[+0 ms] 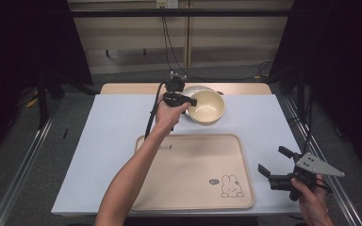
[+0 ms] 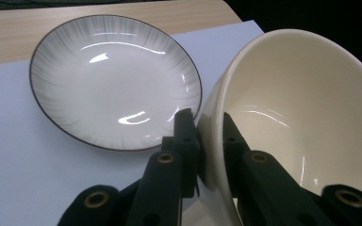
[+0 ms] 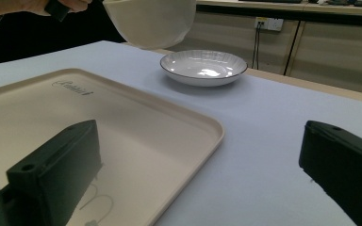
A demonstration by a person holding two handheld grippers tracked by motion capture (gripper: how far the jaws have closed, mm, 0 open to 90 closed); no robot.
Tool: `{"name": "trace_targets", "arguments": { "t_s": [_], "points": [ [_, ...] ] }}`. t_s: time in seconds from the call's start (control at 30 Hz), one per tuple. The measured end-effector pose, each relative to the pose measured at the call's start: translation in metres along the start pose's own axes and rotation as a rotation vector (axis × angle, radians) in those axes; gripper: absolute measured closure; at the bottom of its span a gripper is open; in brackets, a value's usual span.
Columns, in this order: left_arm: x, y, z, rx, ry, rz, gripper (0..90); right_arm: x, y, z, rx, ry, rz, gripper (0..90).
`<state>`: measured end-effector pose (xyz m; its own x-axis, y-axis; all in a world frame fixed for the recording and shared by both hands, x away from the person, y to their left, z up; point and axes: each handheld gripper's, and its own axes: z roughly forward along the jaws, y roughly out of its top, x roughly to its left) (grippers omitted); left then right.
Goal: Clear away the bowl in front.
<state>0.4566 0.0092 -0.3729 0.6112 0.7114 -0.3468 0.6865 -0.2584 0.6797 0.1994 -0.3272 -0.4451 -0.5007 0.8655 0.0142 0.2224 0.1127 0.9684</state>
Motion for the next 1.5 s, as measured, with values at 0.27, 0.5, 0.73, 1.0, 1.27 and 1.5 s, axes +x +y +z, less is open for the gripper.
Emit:
{"name": "trace_targets", "arguments": {
  "t_s": [0.27, 0.5, 0.73, 1.0, 1.27, 1.5],
  "points": [
    [-0.018, -0.010, 0.013, 0.017, -0.068, 0.015, 82.5, 0.000, 0.000, 0.000, 0.000, 0.005, -0.006, 0.0],
    [-0.033, -0.018, 0.024, 0.047, -0.101, 0.037, 82.4, 0.000, 0.000, -0.001, -0.001, 0.003, -0.007, 0.0],
    [-0.042, -0.025, 0.037, 0.064, -0.111, 0.046, 82.4, 0.000, 0.000, -0.001, -0.001, 0.005, -0.009, 0.0],
    [-0.046, -0.034, 0.052, 0.095, -0.108, 0.054, 82.4, 0.000, 0.000, 0.000, 0.003, 0.004, -0.010, 0.0],
    [-0.049, -0.042, 0.065, 0.130, -0.112, 0.073, 82.4, 0.001, 0.000, 0.001, 0.006, 0.007, -0.010, 0.0],
    [-0.047, -0.053, 0.074, 0.155, -0.099, 0.057, 82.4, 0.001, -0.001, 0.001, 0.007, 0.005, -0.012, 0.0]
  ]
}}
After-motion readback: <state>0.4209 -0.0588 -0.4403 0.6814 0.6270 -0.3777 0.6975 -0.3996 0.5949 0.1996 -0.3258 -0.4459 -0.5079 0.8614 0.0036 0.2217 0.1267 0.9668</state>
